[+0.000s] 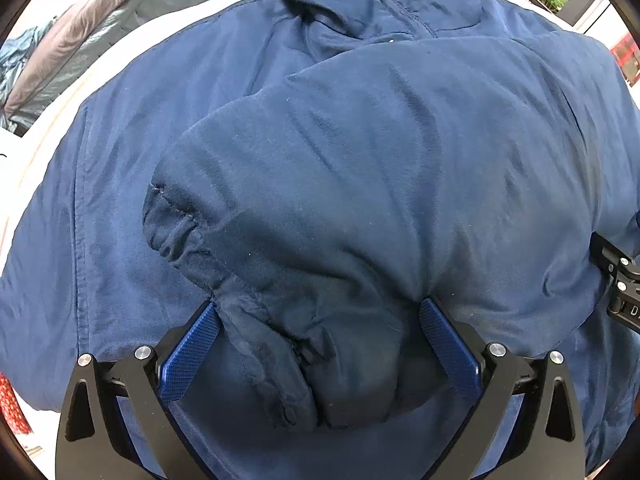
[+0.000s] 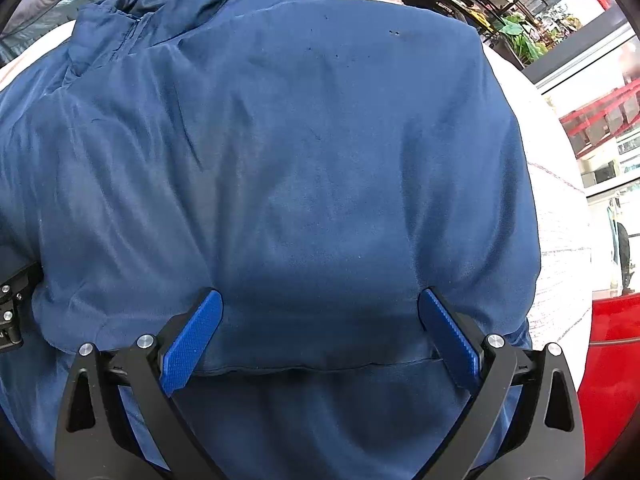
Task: Fold large clothes
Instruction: 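Lower the hood onto the jacket back and smooth it with both grippers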
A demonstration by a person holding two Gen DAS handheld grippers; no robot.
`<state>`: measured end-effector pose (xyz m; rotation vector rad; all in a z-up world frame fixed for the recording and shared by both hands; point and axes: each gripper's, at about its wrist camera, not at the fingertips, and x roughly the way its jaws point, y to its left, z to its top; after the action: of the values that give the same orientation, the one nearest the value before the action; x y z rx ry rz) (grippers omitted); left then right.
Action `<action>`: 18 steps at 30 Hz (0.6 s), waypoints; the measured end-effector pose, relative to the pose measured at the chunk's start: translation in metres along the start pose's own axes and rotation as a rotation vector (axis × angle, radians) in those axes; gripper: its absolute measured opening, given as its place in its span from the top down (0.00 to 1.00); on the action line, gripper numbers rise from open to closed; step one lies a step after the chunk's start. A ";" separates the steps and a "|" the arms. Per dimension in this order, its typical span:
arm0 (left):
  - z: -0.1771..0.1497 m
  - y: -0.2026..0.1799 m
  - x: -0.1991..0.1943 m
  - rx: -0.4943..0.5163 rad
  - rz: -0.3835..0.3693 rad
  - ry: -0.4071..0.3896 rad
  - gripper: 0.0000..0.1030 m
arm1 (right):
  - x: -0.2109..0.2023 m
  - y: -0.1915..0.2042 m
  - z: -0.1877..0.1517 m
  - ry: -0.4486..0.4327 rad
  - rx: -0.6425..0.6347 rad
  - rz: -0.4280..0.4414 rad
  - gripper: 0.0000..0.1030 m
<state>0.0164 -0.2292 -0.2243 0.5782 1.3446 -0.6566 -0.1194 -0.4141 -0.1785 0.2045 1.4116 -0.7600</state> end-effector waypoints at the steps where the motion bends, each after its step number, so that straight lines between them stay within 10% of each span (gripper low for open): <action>1: -0.001 -0.001 -0.001 0.000 -0.001 -0.004 0.05 | 0.000 0.001 0.000 0.004 0.002 -0.008 0.06; 18: -0.068 0.072 -0.061 -0.147 -0.044 -0.111 0.07 | -0.052 0.005 -0.017 -0.069 0.164 0.096 0.06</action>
<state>0.0157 -0.1254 -0.1732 0.3893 1.2920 -0.6107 -0.1294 -0.3825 -0.1343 0.3674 1.2664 -0.7959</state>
